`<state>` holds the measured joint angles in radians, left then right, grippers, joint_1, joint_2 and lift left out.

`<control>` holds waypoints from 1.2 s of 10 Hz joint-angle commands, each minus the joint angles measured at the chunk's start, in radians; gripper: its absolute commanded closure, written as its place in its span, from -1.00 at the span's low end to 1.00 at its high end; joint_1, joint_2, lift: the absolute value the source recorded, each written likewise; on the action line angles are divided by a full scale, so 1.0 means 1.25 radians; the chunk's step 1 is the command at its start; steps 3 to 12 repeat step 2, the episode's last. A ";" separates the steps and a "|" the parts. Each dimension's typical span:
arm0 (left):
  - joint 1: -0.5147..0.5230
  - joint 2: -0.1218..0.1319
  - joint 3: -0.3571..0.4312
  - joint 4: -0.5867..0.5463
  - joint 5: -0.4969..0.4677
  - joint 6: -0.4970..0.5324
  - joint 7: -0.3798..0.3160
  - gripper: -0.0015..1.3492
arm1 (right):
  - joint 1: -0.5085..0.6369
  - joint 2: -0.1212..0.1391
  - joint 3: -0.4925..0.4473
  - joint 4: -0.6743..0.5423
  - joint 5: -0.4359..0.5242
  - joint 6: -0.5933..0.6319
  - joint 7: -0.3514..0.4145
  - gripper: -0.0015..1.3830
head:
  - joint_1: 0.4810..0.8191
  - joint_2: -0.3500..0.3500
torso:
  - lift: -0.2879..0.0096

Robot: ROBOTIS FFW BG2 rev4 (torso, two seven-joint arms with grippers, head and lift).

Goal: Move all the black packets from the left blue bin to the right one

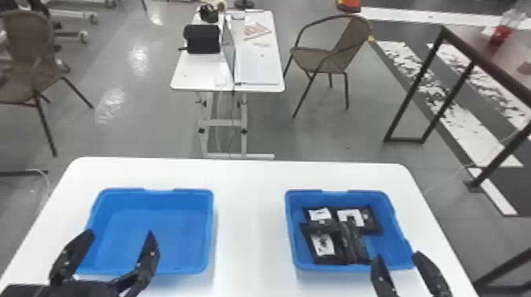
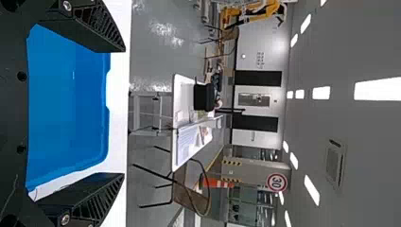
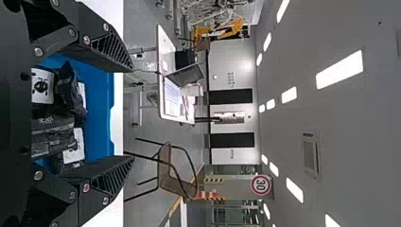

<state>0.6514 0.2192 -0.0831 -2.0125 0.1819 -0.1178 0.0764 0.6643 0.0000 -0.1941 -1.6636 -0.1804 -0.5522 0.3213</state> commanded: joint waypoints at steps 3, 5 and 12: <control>-0.001 -0.020 0.014 0.000 -0.009 0.007 -0.017 -0.86 | 0.002 0.001 -0.007 -0.007 0.002 0.001 -0.001 -0.42 | 0.27 -0.32 | 0.94; -0.001 -0.020 0.014 0.000 -0.009 0.007 -0.017 -0.86 | 0.002 0.001 -0.007 -0.007 0.002 0.001 -0.001 -0.42 | 0.27 -0.32 | 0.94; -0.001 -0.020 0.014 0.000 -0.009 0.007 -0.017 -0.86 | 0.002 0.001 -0.007 -0.007 0.002 0.001 -0.001 -0.42 | 0.27 -0.32 | 0.94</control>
